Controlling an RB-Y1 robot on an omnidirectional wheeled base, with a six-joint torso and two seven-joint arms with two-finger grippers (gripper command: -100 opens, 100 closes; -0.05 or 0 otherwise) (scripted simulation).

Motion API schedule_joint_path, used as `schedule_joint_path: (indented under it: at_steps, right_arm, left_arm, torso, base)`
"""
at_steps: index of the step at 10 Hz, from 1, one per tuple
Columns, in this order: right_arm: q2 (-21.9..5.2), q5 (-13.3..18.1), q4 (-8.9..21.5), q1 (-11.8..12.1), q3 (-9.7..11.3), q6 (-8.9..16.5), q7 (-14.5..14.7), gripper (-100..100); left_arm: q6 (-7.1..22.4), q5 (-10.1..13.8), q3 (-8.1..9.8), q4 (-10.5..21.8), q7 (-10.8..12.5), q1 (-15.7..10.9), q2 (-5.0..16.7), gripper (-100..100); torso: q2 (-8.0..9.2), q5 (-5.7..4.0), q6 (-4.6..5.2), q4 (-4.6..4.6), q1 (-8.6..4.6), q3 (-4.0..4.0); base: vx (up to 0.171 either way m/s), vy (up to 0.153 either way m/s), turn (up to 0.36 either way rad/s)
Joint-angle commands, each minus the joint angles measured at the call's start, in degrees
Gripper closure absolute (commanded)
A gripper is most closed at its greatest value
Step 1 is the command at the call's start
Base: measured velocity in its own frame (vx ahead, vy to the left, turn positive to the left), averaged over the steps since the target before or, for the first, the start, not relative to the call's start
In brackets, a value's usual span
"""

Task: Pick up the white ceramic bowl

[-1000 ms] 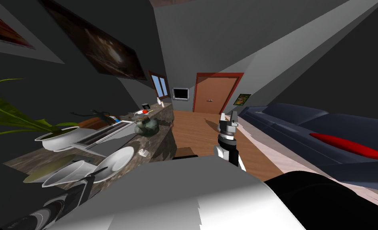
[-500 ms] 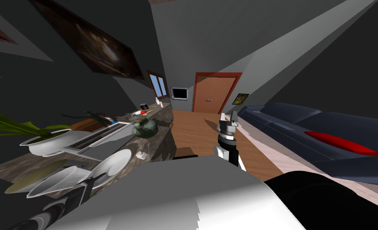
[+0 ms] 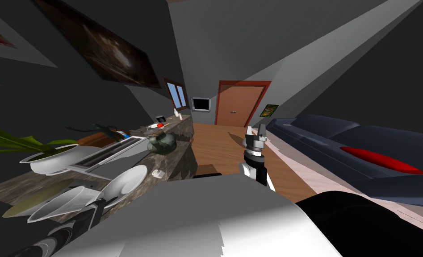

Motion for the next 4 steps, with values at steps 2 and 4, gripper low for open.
schedule_joint_path:
  at_steps: [2,4]
  right_arm:
    - [0.00,0.00,0.00,0.00,0.00,0.00,0.00,0]
    - [0.00,0.00,0.00,0.00,0.00,0.00,0.00,0]
  left_arm:
    - [0.36,0.93,2.87,-1.94,0.81,2.74,1.81,100]
    - [0.20,0.71,2.12,-1.38,0.62,2.08,1.42,0]
  torso:
    - [0.05,-0.04,-0.03,0.01,-0.04,0.03]
    - [0.11,-0.04,-0.01,0.04,-0.07,0.08]
  base:
    - [-0.022,-0.007,0.080]
    - [-0.008,-0.002,0.007]
